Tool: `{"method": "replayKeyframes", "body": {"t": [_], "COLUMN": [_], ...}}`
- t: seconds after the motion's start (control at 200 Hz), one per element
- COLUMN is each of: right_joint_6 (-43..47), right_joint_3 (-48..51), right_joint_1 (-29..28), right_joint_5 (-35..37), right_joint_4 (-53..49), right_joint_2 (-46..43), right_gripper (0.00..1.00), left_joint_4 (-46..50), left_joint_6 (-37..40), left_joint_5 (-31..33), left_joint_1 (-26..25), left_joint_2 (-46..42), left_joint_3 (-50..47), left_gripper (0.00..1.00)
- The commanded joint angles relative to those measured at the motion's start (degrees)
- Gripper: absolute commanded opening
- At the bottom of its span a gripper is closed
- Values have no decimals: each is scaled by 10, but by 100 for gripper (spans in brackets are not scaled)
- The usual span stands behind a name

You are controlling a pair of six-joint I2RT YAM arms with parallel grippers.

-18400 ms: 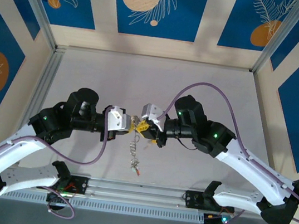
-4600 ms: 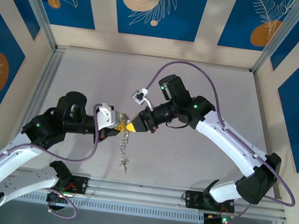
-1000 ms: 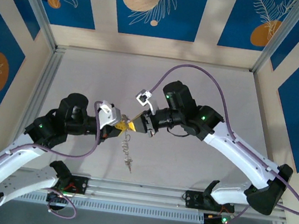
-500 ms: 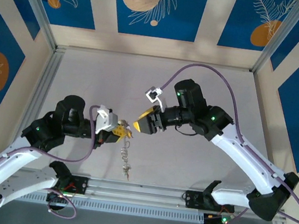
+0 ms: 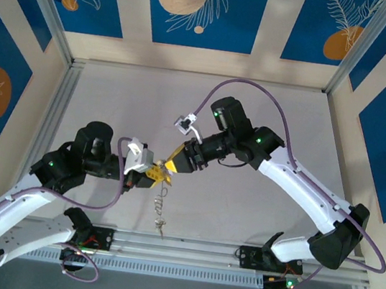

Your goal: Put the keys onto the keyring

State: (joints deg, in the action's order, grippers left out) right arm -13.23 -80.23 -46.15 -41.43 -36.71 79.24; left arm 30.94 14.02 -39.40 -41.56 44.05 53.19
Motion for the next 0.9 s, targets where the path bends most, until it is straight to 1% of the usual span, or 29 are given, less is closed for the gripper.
{"method": "replayKeyframes", "body": {"t": [0.0, 0.12, 0.215, 0.435, 0.705, 0.895], "right_joint_6": [12, 20, 24, 30, 33, 31], "right_joint_3": [-12, -15, -21, -28, -30, -23], "right_joint_1": [-5, -11, -13, -14, -13, -12], "right_joint_5": [-44, -49, -52, -49, -41, -34], "right_joint_4": [-21, -33, -40, -50, -49, -40], "right_joint_2": [7, 17, 24, 35, 31, 21], "right_gripper": [37, 36, 35, 29, 8, 0], "left_joint_4": [-13, -13, -12, -11, -10, -9], "left_joint_6": [13, 19, 22, 26, 29, 28], "left_joint_5": [-5, 21, 29, 44, 62, 71], "left_joint_1": [-6, -6, -6, -6, -6, -6], "left_joint_2": [1, 1, 2, 1, 1, 0], "left_joint_3": [21, 19, 19, 16, 16, 16], "left_gripper": [0, 0, 0, 0, 0, 0]}}
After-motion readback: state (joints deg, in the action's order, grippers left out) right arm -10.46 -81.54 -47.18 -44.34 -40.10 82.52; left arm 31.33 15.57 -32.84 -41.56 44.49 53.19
